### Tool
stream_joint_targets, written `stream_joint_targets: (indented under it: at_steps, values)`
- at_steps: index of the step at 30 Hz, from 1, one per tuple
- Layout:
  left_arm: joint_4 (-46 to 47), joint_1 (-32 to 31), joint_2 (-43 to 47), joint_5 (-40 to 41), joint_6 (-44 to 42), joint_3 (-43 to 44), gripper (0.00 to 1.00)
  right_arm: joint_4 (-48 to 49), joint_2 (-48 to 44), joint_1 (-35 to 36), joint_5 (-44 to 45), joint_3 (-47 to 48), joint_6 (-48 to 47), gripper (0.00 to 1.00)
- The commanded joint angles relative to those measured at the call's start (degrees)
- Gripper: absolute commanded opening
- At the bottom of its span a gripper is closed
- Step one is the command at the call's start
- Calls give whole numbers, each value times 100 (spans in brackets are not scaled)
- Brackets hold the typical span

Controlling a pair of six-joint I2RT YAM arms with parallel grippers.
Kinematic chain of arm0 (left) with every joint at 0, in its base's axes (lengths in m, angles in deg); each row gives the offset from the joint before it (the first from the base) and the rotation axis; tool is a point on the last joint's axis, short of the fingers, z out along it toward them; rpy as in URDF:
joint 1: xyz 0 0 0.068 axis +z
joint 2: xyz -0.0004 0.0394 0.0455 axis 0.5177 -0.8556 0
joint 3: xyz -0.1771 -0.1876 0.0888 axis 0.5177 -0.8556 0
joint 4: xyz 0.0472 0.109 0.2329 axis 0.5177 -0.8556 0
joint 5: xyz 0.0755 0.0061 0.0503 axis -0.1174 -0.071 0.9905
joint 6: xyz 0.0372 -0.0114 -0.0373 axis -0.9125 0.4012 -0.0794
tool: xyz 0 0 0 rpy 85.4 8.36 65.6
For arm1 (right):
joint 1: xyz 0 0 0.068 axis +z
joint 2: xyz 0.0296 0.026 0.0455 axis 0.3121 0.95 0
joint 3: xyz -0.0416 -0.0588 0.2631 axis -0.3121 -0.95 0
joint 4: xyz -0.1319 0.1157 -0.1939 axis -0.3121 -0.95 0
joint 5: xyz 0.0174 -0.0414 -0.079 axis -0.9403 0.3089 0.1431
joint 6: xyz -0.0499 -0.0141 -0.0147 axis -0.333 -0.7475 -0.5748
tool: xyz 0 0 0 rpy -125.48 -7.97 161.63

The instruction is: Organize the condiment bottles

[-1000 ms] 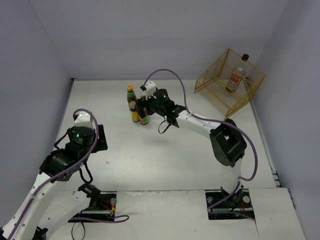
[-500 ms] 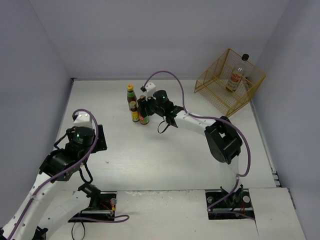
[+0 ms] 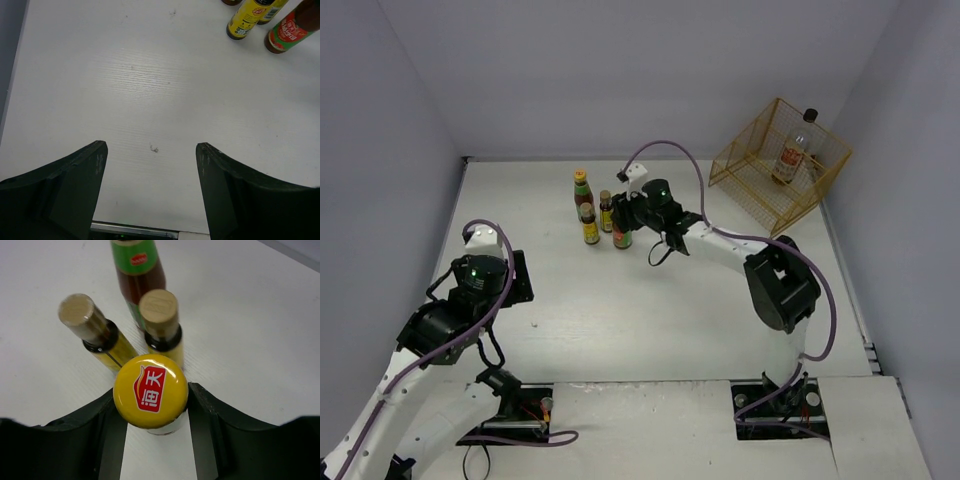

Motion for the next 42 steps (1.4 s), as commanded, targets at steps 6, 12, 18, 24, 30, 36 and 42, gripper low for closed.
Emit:
stream_joint_targets:
  at_steps: [6,12,18,24,30,36,42]
  values:
    - [320,38,-125,-50,104,55,71,-240,-1772,-927,233,517,-545,0]
    - [496,38,-239,-129,140,11,71,-724,-2054,-1885,198,1378,-914,0]
    - [654,38,-388,-120,122,-6,71,-673,-1738,-2957,40,2117,-976,0]
    - [821,38,-626,-112,96,29,71,-488,-1141,-3625,-84,2846,-914,0]
    - [927,38,-828,-41,26,108,71,-418,-499,-3951,-137,3321,-914,0]
    - [1076,38,-1013,-41,-54,108,71,-259,-59,-4101,-93,3366,-967,0]
    - [1182,38,-1162,-50,-106,134,71,-145,222,-4206,-101,3366,-923,0]
